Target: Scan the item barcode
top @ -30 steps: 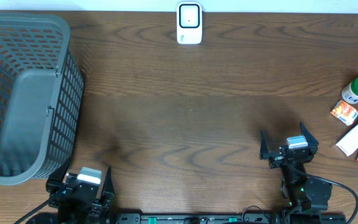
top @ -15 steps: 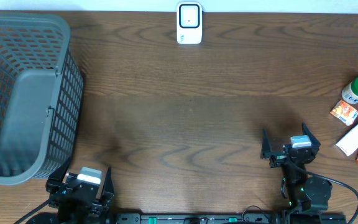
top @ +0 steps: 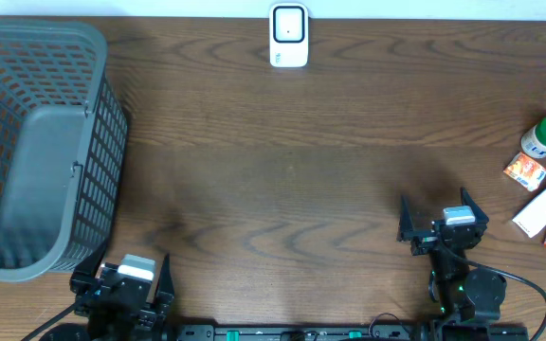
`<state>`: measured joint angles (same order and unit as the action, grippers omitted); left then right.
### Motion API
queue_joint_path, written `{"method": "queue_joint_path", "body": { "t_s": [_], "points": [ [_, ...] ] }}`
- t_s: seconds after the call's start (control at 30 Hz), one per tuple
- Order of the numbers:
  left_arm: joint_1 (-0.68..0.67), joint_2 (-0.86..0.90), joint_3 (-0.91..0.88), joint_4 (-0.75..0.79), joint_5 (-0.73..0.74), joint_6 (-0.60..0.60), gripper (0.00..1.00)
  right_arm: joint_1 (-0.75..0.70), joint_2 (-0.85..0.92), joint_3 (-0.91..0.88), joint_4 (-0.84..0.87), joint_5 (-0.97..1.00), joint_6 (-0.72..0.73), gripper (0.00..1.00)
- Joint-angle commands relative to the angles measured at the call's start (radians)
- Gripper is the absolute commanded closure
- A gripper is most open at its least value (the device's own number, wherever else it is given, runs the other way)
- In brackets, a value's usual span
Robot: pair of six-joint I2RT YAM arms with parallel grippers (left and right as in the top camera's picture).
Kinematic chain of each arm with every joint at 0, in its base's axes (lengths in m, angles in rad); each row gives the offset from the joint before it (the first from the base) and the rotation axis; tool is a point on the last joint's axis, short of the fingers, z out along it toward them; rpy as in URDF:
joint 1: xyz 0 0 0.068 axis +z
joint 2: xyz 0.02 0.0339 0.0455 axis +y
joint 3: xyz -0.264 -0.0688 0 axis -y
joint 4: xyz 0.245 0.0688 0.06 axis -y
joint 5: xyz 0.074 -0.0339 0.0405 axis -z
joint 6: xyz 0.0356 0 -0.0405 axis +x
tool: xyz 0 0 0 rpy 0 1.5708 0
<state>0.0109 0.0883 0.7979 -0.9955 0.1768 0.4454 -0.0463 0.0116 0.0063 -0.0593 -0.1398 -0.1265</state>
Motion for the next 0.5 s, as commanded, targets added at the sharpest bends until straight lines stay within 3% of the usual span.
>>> {"method": "queue_joint_path", "body": {
  "t_s": [0.0,0.23,0.33,0.47],
  "points": [
    [-0.002,-0.006,0.004,0.000,-0.005,-0.005,0.13,0.009,-0.006,-0.001,-0.005,0.011,0.018,0.01],
    [-0.002,-0.006,-0.014,0.043,0.132,-0.006,0.13,0.009,-0.006,-0.001,-0.005,0.011,0.018,0.01],
    [-0.002,-0.007,-0.098,0.219,0.163,-0.047,0.13,0.009,-0.006,-0.001,-0.005,0.011,0.018,0.01],
    [-0.002,-0.007,-0.270,0.544,0.163,-0.256,0.13,0.009,-0.006,-0.001,-0.005,0.011,0.018,0.01]
  ]
}}
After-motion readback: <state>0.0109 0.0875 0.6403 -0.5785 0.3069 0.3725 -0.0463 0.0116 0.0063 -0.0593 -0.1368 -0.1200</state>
